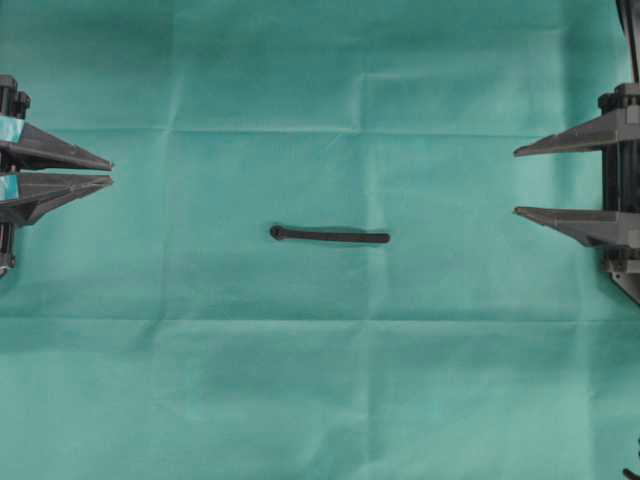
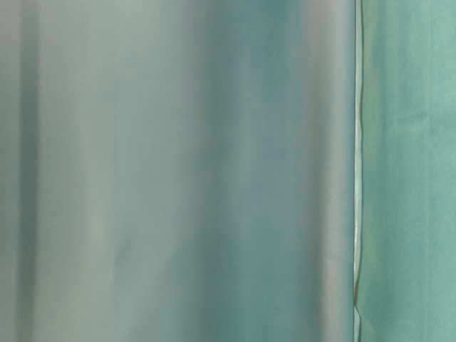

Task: Peel off the Velcro with your right arm.
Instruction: 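Move the left gripper right toward the end of the black Velcro strip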

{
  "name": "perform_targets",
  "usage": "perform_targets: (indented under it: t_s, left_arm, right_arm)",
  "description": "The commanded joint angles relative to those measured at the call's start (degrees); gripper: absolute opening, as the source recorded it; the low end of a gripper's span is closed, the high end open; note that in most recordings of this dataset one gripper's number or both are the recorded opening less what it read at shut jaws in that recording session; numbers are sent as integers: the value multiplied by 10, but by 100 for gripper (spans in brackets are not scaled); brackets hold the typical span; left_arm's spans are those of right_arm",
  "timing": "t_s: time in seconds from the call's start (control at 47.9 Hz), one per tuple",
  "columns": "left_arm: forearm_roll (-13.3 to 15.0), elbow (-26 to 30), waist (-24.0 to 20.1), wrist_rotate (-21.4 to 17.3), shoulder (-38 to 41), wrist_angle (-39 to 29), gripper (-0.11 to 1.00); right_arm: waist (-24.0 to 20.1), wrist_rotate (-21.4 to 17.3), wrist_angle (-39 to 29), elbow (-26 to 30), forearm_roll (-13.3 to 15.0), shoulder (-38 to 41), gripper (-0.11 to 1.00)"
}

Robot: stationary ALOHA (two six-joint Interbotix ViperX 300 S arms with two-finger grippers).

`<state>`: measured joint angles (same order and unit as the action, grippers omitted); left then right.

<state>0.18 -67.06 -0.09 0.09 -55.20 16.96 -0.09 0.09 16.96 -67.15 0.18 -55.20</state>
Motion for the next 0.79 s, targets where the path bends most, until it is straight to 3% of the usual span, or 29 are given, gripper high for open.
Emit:
perform_targets:
  t_s: [0.0,0.042,0.167,0.313,0.459,0.626,0.709,0.772]
  left_arm:
    - [8,-11,2,0,-4,23,24]
    - [8,-16,3,0,-5,33,22]
    - [8,-28,5,-1,-4,57,0]
    - [9,-39,6,1,0,69,0]
    - [9,-44,6,1,11,82,0]
    - [9,-41,6,1,46,84,1]
    - [9,-34,6,1,68,84,13]
    - [9,-25,6,0,83,85,30]
  right_arm:
    - [-1,-4,4,-3,-2,3,24]
    - [0,-4,6,-5,-2,3,22]
    - [3,-9,8,-14,-2,3,-1]
    - [4,-17,17,-25,-2,3,-10]
    - [9,-32,30,-38,-2,2,-6]
    - [17,-49,32,-48,-2,2,11]
    - [18,-52,33,-50,-2,2,19]
    - [18,-53,32,-50,-2,3,24]
